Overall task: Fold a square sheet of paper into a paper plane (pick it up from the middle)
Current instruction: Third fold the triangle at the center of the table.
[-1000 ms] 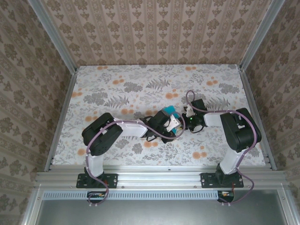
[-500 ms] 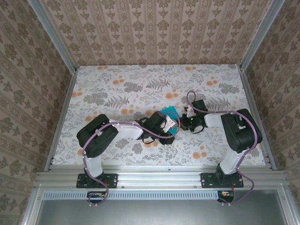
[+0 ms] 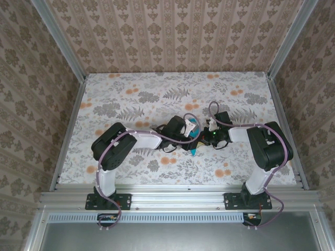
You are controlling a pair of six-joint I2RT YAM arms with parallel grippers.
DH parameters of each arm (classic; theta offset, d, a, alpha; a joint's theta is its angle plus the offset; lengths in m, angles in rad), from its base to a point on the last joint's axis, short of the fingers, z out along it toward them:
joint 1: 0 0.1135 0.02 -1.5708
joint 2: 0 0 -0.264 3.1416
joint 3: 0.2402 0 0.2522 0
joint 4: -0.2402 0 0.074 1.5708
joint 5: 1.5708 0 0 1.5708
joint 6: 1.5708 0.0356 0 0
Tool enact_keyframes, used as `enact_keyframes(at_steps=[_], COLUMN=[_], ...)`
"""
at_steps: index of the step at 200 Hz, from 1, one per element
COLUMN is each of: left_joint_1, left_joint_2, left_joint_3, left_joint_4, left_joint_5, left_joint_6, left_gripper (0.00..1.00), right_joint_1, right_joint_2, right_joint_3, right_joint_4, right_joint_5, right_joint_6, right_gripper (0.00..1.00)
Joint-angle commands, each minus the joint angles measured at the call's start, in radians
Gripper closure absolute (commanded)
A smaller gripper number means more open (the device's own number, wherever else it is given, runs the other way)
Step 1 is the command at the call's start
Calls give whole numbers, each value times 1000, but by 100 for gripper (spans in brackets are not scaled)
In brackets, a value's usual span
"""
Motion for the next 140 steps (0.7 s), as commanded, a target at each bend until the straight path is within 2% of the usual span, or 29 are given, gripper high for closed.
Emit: enact_keyframes(at_steps=[1,70,140], left_joint_1=[-7,-52,-138], left_joint_2=[37,44,-8], left_joint_3=[35,18,19], left_joint_4=[-70,-167,-345], left_joint_5=[-6,-1,-111], left_joint_6=[21,118,262], left_gripper=[84,86,87], right_joint_1=[-9,-10,-10], right_joint_2=[9,2,-11], right_joint_3=[-30,-17,-11], right_joint_4=[-69,-89,-124], right_joint_5=[83,104,136], right_joint_6=[0,-5,-14], right_gripper=[94,94,95])
